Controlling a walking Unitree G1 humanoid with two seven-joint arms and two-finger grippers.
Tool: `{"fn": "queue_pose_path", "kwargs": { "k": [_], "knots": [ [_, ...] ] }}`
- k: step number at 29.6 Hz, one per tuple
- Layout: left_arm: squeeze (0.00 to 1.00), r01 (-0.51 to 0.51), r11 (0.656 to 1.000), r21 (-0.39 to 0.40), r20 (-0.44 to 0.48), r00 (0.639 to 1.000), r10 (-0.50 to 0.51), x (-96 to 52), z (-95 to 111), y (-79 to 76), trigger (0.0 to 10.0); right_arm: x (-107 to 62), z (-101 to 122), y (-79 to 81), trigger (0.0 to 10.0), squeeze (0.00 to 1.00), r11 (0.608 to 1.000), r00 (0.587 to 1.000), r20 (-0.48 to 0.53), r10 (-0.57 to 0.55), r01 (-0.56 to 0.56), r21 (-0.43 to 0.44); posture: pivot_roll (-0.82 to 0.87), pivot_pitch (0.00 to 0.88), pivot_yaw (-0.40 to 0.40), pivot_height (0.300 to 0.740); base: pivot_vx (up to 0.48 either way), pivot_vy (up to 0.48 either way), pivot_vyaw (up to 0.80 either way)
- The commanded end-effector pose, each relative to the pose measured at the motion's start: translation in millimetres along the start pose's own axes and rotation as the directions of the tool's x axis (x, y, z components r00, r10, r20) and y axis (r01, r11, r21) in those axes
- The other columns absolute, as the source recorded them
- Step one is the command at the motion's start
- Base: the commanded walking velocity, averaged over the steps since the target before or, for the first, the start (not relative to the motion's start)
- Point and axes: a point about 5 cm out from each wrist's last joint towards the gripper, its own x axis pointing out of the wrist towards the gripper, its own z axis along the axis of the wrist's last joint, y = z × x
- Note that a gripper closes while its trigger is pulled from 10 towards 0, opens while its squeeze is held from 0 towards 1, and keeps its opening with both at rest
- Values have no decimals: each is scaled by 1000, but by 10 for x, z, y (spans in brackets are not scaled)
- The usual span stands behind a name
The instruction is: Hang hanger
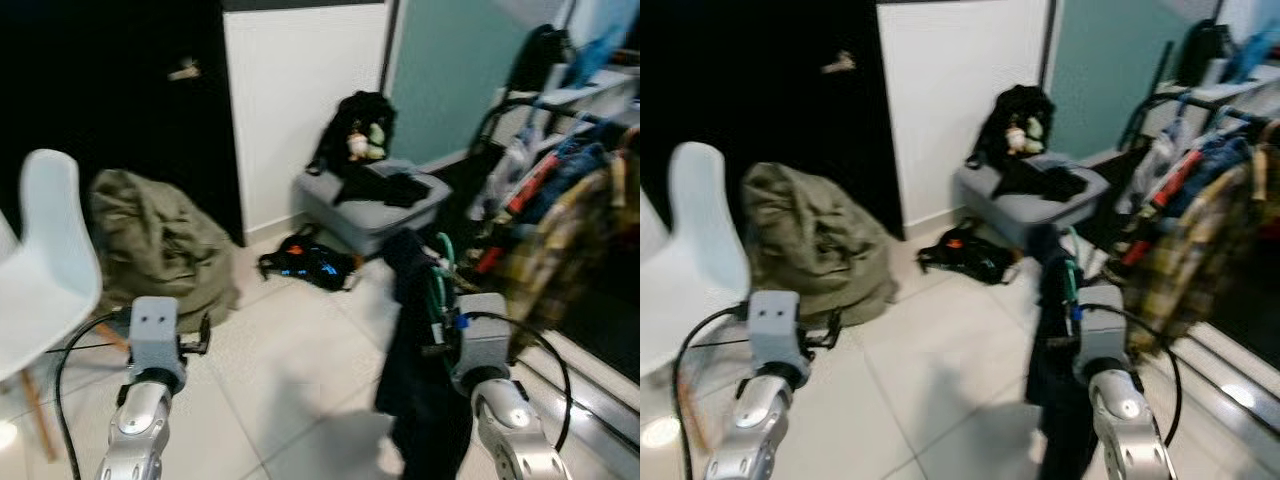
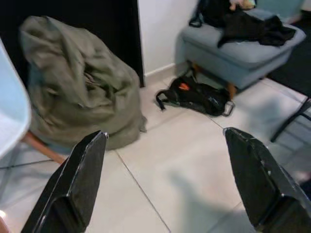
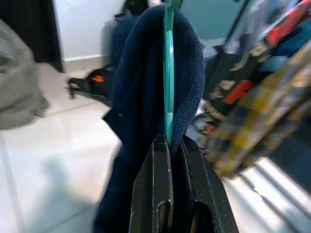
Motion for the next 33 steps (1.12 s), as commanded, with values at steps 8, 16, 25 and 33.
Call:
{"fn": "queue_pose_path", "kwargs": {
  "k": [8, 16, 25, 33],
  "knots": [
    [0, -6, 1000, 13, -8, 1000, 6, -74, -51, -4, 10000, 62, 116, -107, 0, 0, 999, 997, 64, -43, 41, 19, -16, 0, -116, 740, 0, 0, -800],
    [0, 94, 994, 58, -13, 996, -93, 20, -5, -94, 10000, 36, 115, -170, 0, 0, 988, 987, 84, -134, 127, 83, -46, 0, -53, 740, 0, 0, -800],
    [0, 134, 988, 75, 9, 991, -135, 86, 42, -142, 10000, 27, 116, -189, 0, 0, 982, 981, 100, -169, 159, 97, -58, 0, -31, 740, 0, 0, -800],
    [0, 162, 983, 85, 13, 986, -163, 95, 58, -156, 10000, 31, 129, -193, 10000, 0, 977, 975, 109, -196, 185, 104, -55, 0, -26, 740, 76, 0, -600]
  ]
}}
